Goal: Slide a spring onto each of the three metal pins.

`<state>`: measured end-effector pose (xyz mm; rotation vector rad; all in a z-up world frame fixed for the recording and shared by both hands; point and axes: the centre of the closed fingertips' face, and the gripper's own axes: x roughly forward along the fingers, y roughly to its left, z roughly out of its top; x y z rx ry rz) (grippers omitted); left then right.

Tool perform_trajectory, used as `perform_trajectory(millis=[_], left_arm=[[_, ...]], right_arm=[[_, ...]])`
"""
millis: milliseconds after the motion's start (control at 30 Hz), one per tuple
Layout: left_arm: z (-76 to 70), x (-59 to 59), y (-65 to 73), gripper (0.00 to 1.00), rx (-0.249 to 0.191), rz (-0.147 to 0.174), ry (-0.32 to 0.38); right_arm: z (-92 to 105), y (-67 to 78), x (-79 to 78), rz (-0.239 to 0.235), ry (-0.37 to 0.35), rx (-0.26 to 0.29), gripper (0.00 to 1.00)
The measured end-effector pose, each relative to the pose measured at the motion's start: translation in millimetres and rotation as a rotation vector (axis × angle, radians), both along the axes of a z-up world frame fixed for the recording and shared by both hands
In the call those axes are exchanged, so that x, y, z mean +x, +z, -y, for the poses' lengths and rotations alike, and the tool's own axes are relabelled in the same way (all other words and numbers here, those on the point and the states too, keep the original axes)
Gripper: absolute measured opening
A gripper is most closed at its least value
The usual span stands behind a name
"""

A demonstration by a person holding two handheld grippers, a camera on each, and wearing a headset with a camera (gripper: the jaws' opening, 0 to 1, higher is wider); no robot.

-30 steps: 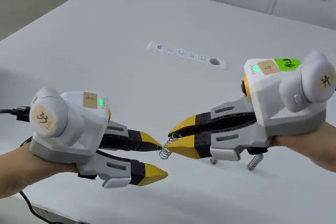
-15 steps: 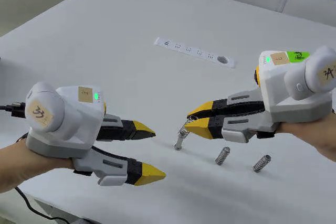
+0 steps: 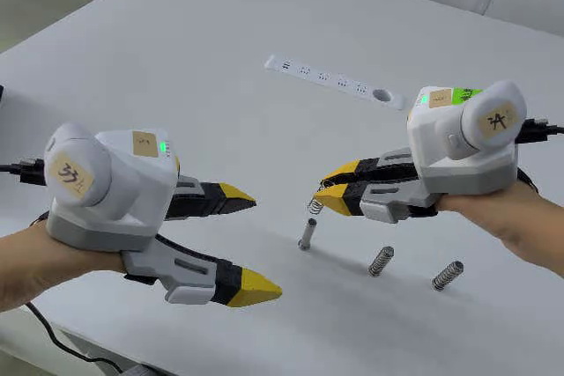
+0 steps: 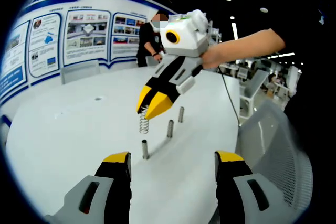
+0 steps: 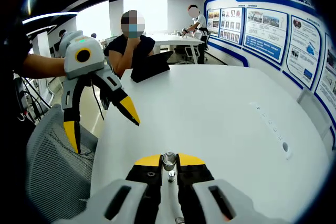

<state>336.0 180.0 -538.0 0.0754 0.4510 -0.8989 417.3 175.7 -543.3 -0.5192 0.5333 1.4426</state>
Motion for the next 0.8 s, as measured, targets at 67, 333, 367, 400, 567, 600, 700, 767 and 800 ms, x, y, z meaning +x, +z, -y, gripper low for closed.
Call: perform_trajectory(millis=[67, 333, 367, 400, 567, 600, 700, 767, 800], left_arm=[[-0.3, 1.0, 2.5, 0.69, -0.003, 0.006, 0.004], [-5.2, 3.1, 2.3, 0.78, 0.001, 0.003, 0.031], [-5.5, 2.9, 2.0, 0.78, 0.001, 0.001, 0.032], [-5.9, 2.3, 1.2, 0.78, 0.004, -0.001, 0.032], [-6.7, -1.1, -1.7, 0.77, 0.011, -0.012, 0.026], [-7.0, -1.6, -2.1, 0.76, 0.013, -0.014, 0.024], [-8.9, -2.2, -2.8, 0.76, 0.015, -0.017, 0.030], [-10.4, -2.1, -3.5, 0.76, 0.018, -0.018, 0.035], [-10.7, -2.3, -3.6, 0.76, 0.019, -0.018, 0.035]], right_arm=[[1.4, -7.7, 4.6, 0.000, -0.005, -0.020, 0.11], [4.4, -20.5, 7.9, -0.019, -0.034, -0.053, 0.11], [4.6, -21.4, 8.0, -0.027, -0.041, -0.054, 0.11], [4.4, -22.1, 8.0, -0.031, -0.043, -0.053, 0.11], [4.7, -28.1, 7.6, -0.041, -0.047, -0.066, 0.11], [4.6, -29.1, 7.1, -0.046, -0.047, -0.068, 0.11], [4.6, -33.1, 5.0, -0.048, -0.040, -0.080, 0.11], [4.6, -36.9, 5.6, -0.047, -0.038, -0.085, 0.11], [4.4, -38.5, 6.1, -0.045, -0.039, -0.087, 0.11]])
